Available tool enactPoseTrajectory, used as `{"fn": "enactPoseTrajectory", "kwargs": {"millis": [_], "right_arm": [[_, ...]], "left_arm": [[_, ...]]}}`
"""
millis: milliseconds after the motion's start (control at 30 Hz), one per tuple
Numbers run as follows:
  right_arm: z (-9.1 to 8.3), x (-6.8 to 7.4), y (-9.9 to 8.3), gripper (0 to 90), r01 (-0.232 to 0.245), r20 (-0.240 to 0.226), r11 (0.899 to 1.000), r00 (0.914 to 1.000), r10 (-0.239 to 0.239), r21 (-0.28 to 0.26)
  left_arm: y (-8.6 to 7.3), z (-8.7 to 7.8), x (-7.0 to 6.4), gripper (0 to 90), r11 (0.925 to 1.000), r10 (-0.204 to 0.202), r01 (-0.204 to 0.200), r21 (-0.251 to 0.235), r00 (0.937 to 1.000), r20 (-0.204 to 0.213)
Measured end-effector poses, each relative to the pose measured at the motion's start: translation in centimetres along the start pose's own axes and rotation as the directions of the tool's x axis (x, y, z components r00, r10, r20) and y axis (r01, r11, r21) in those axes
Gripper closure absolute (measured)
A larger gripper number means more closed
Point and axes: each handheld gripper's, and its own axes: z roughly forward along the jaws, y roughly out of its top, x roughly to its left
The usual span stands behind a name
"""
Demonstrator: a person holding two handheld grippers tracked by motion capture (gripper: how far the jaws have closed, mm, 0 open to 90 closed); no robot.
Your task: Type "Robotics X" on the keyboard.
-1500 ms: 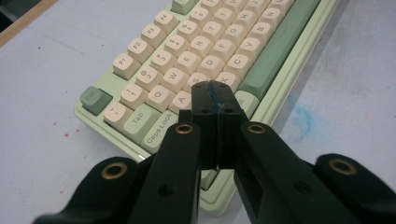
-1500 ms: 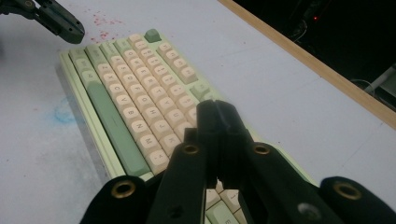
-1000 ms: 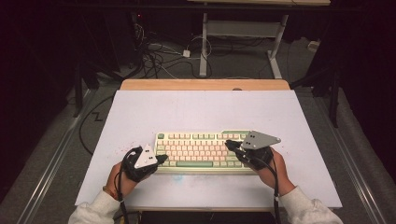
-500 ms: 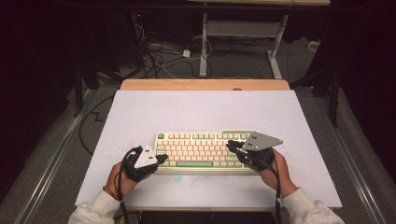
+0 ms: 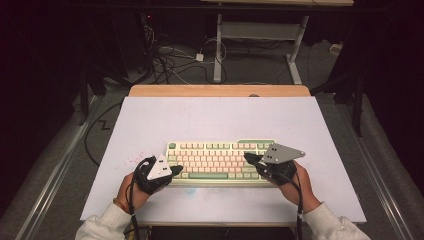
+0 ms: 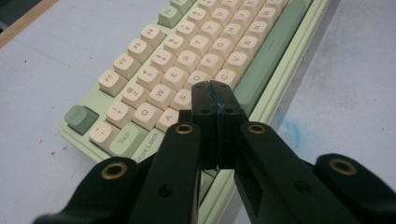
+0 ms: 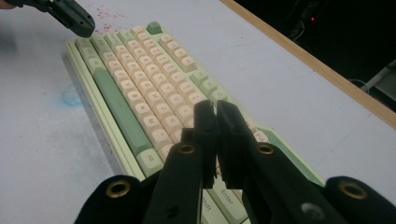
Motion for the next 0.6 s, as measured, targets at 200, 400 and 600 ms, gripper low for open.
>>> {"fn": "enactPoseTrajectory", "kwargs": {"millis": [200, 400, 600], "right_arm": [[-0.5, 0.0, -0.2, 90.0, 0.004, -0.004, 1.000, 1.0000, -0.004, 0.003], [-0.9, 0.0, -0.5, 90.0, 0.001, 0.000, 1.000, 1.0000, -0.001, 0.009], [-1.2, -0.2, -0.8, 90.0, -0.004, 0.005, 1.000, 1.0000, 0.004, 0.018]], "left_arm": [[1.0, 0.7, 0.0, 87.4, 0.9999, 0.009, -0.009, 0.011, 0.9998, 0.020], [1.9, 1.6, 0.2, 87.3, 0.9997, -0.003, 0.002, 0.024, 0.9984, 0.056], [2.4, 2.8, 0.1, 87.4, 0.9983, 0.012, -0.017, 0.056, 0.9963, 0.085]]}}
